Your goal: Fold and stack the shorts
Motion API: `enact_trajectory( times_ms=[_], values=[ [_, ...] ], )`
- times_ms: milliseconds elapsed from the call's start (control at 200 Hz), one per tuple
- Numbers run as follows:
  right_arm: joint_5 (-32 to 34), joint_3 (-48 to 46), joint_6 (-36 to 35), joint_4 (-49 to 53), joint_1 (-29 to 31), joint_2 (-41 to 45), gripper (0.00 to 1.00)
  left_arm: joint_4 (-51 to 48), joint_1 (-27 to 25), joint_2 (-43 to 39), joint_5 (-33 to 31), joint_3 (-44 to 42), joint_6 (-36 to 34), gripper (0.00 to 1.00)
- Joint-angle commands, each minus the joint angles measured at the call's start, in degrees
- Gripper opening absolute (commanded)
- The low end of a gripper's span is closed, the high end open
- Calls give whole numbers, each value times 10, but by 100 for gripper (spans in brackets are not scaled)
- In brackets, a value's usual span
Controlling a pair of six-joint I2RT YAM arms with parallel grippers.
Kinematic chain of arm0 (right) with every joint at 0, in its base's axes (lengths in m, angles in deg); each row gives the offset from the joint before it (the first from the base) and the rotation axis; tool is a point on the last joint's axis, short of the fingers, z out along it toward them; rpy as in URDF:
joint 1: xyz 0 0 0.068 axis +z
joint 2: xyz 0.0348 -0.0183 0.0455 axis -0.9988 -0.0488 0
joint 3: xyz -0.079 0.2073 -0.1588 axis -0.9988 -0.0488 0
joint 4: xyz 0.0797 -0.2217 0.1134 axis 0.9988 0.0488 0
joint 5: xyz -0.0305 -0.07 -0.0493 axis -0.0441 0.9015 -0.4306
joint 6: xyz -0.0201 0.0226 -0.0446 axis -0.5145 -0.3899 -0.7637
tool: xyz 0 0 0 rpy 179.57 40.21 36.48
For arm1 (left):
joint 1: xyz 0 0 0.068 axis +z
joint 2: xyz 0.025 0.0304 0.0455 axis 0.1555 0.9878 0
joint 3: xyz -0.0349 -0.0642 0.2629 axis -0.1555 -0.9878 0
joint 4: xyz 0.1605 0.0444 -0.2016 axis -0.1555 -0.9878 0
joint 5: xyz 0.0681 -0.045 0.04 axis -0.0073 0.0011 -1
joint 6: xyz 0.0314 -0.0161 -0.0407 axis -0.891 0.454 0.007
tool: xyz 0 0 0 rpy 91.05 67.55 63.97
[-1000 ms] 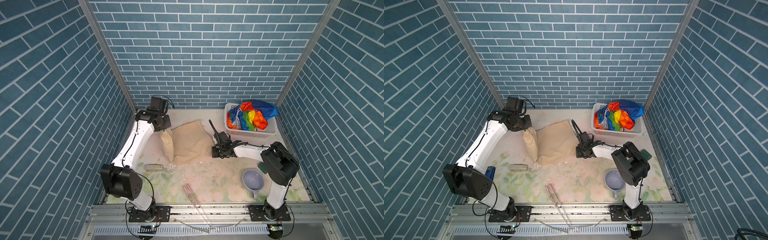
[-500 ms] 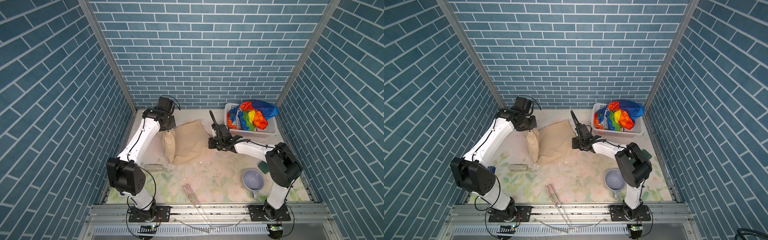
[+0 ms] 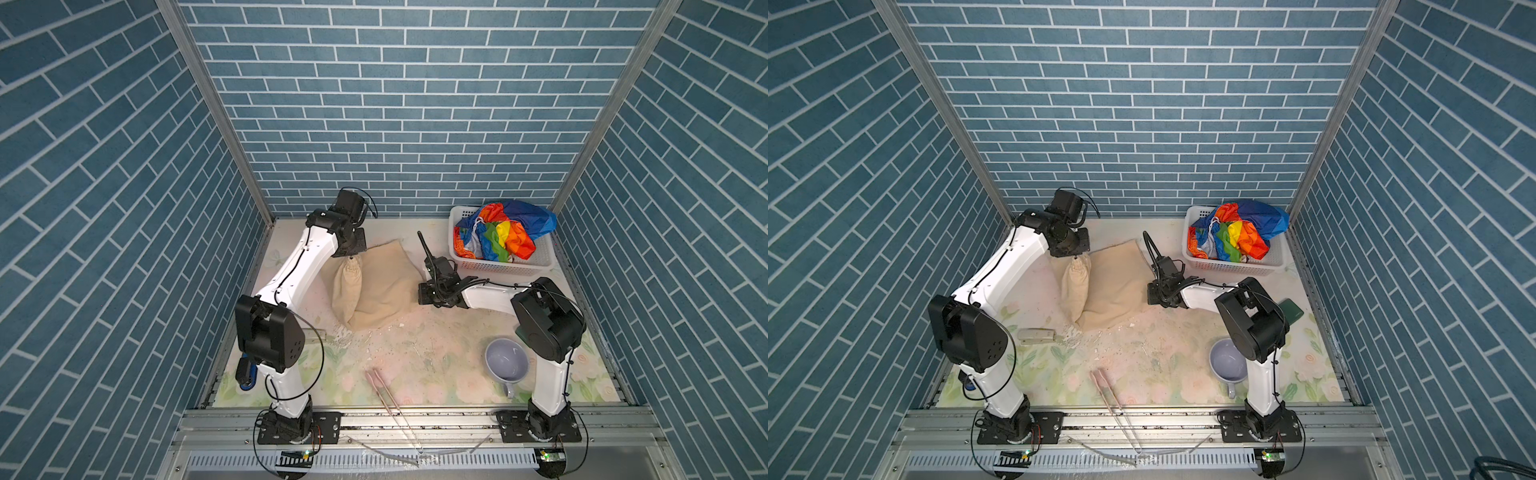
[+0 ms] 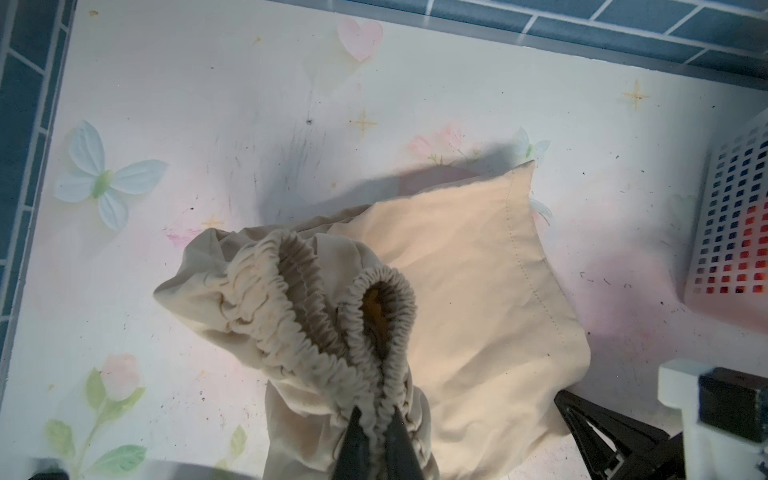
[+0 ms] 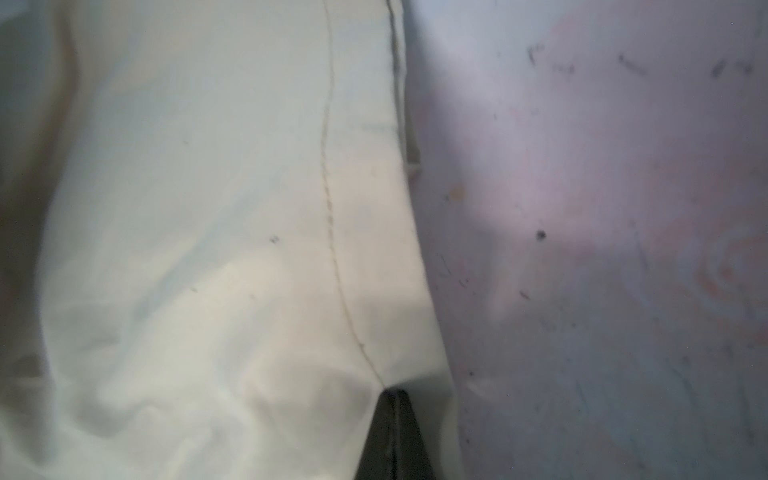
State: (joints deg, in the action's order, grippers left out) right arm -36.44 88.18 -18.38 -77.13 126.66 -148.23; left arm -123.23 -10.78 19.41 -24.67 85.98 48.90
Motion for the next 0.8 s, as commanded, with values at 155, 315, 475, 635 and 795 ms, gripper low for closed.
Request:
enact_trajectory(
  times_ms=[155, 315, 475, 635, 795],
  values=[
    [-1, -45, 28, -6, -1, 8, 0, -8, -41, 75, 7, 60, 13, 0],
    [10, -63, 25, -7, -3, 58, 0, -21, -68, 134, 11, 117, 17, 0],
    [18, -82, 22, -8, -11, 110, 0, -36, -90, 189, 19, 171, 19, 0],
    [32, -99, 22, -31, -18, 127, 0, -47, -110, 225, 18, 203, 19, 0],
    [-35, -67, 34, -74, -32, 86, 0, -54, -117, 237, 16, 210, 20, 0]
  ],
)
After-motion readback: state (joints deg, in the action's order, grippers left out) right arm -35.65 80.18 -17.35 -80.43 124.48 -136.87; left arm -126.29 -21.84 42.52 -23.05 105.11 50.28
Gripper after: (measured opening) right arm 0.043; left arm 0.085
